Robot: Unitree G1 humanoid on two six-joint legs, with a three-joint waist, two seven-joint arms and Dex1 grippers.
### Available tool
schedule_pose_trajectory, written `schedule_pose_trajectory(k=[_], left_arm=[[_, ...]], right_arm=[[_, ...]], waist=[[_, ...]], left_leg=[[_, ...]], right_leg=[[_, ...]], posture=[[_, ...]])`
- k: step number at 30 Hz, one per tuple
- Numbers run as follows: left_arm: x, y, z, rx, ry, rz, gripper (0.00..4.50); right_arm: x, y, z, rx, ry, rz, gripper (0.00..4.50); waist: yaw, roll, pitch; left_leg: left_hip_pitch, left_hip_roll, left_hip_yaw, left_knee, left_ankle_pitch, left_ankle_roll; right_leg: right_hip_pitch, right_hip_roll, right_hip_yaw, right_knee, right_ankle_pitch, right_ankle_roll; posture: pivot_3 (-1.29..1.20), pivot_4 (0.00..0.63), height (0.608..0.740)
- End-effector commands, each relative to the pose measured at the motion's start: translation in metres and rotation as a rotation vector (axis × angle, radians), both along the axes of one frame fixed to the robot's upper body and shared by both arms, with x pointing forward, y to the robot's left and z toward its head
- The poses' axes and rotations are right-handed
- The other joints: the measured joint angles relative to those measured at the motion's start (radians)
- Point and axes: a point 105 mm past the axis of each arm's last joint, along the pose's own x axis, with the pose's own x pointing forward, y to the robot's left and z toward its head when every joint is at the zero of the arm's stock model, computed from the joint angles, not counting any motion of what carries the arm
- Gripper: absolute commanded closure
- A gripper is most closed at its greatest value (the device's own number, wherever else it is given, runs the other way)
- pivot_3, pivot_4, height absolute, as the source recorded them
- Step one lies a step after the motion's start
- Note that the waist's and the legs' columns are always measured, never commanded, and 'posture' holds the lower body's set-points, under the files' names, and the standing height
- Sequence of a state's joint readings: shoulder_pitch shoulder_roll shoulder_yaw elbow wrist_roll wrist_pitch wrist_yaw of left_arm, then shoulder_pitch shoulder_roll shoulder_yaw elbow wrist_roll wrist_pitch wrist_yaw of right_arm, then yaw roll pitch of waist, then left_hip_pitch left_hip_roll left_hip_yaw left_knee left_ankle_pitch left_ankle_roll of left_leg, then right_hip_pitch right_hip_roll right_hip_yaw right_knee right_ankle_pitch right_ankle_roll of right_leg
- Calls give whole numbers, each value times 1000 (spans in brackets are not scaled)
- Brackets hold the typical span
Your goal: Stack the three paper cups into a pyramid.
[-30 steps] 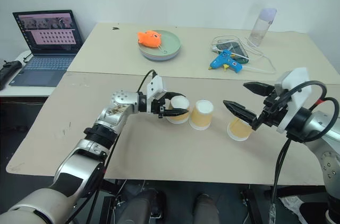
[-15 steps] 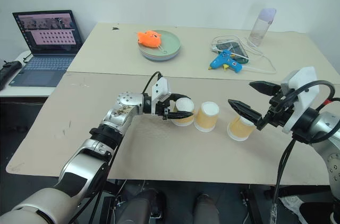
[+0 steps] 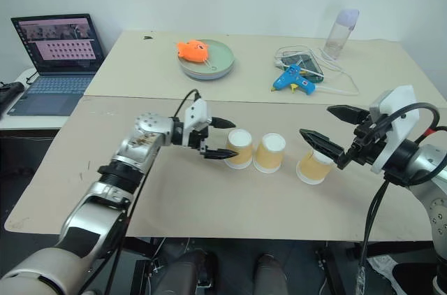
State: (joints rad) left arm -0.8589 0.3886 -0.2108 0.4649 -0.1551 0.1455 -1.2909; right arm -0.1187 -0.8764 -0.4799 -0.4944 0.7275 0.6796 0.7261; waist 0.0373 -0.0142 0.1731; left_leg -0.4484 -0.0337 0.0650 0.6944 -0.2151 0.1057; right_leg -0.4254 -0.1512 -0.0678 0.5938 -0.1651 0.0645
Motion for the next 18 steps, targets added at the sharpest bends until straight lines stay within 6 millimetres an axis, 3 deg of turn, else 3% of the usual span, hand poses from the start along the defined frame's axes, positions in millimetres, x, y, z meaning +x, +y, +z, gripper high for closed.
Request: schedule_pose_trajectory(k=[1,7,13,18], left_arm=[[-11,13,37,-32,-44,-43,32],[-36,31,72,-52,-26,-82,32],[-53,29,82,-68,-23,-83,32],[-56,25,87,-78,-21,-86,32]], right_arm=[[-5,-13,6,-29,-32,-47,0],[-21,-35,-3,-22,6,-156,0],[-45,-50,-10,4,41,-248,0],[-51,-53,-47,6,151,-312,0]], waist=[[0,0,0],[8,1,0],[4,1,0],[3,1,0]], left_leg=[[0,0,0,0,0,0],[0,0,0,0,-1,-2],[2,0,0,0,-3,-7],[3,1,0,0,-4,-8]], right_leg=[[0,0,0,0,0,0],[0,0,0,0,0,0],[2,0,1,0,-1,1],[2,2,1,0,-2,3]], posture=[[0,150,740],[0,150,740],[0,150,740],[0,150,740]])
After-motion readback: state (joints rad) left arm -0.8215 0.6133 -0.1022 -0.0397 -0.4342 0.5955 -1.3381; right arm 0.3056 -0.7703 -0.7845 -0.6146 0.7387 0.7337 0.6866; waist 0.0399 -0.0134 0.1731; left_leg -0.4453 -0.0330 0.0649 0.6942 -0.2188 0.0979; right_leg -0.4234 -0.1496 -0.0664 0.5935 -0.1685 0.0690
